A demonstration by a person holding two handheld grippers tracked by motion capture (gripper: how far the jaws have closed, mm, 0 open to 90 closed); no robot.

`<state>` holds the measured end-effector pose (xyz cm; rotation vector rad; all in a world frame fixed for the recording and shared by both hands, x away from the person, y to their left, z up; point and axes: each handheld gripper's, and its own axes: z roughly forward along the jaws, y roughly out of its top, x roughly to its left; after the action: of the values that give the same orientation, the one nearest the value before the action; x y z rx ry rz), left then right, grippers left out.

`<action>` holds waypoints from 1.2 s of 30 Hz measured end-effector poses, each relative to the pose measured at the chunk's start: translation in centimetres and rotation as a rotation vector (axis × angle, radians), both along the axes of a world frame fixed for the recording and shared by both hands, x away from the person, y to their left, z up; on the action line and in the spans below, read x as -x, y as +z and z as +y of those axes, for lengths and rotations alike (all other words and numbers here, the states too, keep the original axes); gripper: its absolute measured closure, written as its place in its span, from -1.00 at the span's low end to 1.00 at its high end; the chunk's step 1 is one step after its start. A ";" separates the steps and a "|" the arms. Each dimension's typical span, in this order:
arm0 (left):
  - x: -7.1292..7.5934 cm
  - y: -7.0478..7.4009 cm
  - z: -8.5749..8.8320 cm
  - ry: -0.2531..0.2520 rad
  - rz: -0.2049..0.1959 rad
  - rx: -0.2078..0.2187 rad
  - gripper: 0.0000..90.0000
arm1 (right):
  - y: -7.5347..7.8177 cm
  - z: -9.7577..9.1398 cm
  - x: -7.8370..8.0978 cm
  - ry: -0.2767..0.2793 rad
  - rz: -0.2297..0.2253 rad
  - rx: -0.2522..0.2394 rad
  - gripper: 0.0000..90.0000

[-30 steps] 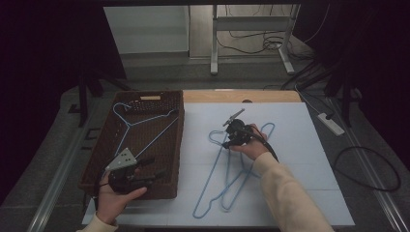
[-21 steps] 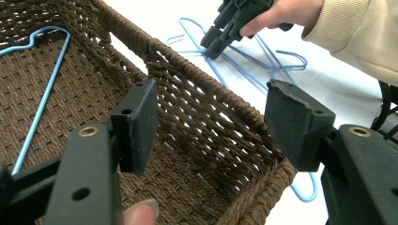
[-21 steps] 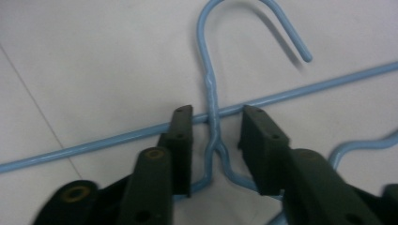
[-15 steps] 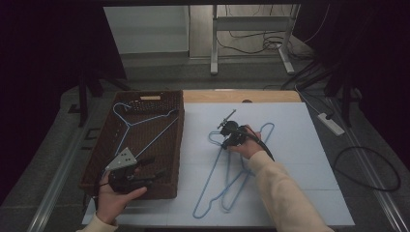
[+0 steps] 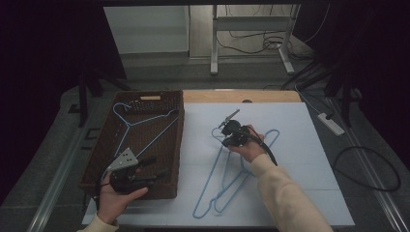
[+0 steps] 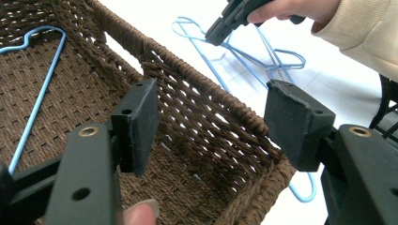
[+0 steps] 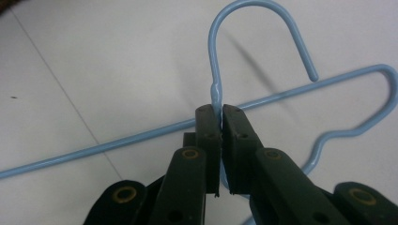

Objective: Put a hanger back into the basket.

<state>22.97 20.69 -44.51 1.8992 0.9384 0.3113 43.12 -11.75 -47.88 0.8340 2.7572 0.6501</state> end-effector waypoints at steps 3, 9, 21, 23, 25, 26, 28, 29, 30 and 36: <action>0.0 0.0 -0.2 -0.001 -0.002 0.002 -0.19 | 0.5 -0.4 0.3 -0.017 -0.009 -0.029 0.91; 0.0 0.1 -0.6 -0.010 -0.004 0.000 -0.19 | 1.9 -1.5 1.3 -0.035 -0.045 -0.100 0.91; -0.5 0.6 -3.3 -0.061 -0.005 -0.007 -0.19 | 3.2 -3.6 3.4 -0.055 -0.092 -0.172 0.91; -0.6 0.6 -4.0 -0.069 -0.003 -0.010 -0.19 | 3.1 -3.7 3.6 -0.054 -0.096 -0.177 0.91; -0.8 0.7 -4.5 -0.076 0.002 -0.011 -0.19 | 3.1 -3.7 3.7 -0.053 -0.100 -0.181 0.91; -0.9 0.7 -4.9 -0.079 0.007 -0.011 -0.19 | 3.1 -3.8 3.7 -0.053 -0.102 -0.182 0.91; -1.0 0.7 -5.1 -0.082 0.011 -0.008 -0.19 | 3.1 -3.8 3.7 -0.053 -0.104 -0.184 0.91; -1.1 0.8 -5.4 -0.085 0.019 -0.003 -0.19 | 3.1 -3.8 3.7 -0.052 -0.105 -0.184 0.91; -1.2 0.8 -5.7 -0.087 0.028 -0.001 -0.19 | 3.1 -3.7 3.7 -0.052 -0.107 -0.186 0.91; -1.8 0.7 -8.1 -0.101 0.065 -0.032 -0.20 | 3.2 -3.6 3.8 -0.052 -0.116 -0.185 0.91</action>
<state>24.82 12.55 -43.80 1.9892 0.8813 0.2067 39.27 -15.39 -44.71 0.8721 2.5920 0.9240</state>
